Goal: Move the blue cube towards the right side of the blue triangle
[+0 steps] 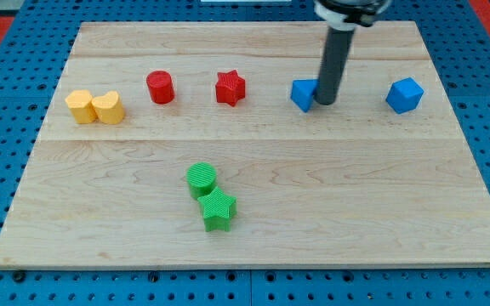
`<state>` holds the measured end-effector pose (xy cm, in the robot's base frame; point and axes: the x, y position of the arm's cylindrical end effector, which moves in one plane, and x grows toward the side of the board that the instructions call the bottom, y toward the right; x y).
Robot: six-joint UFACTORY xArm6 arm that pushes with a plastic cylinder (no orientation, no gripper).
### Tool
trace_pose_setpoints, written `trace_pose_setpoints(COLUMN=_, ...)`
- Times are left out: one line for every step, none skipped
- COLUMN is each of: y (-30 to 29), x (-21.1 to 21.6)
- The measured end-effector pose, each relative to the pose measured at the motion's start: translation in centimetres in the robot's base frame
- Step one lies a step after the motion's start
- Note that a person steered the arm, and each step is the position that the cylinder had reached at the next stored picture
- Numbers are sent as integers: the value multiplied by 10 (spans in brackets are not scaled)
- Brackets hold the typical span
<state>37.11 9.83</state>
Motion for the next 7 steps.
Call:
trace_pose_setpoints(y=-8, x=17)
trace_pose_setpoints(y=-32, x=15)
trace_pose_setpoints(y=-27, x=3)
trace_pose_setpoints(y=65, x=68)
trace_pose_setpoints(y=184, x=77)
trace_pose_setpoints(y=174, x=37)
trace_pose_setpoints(y=161, x=11)
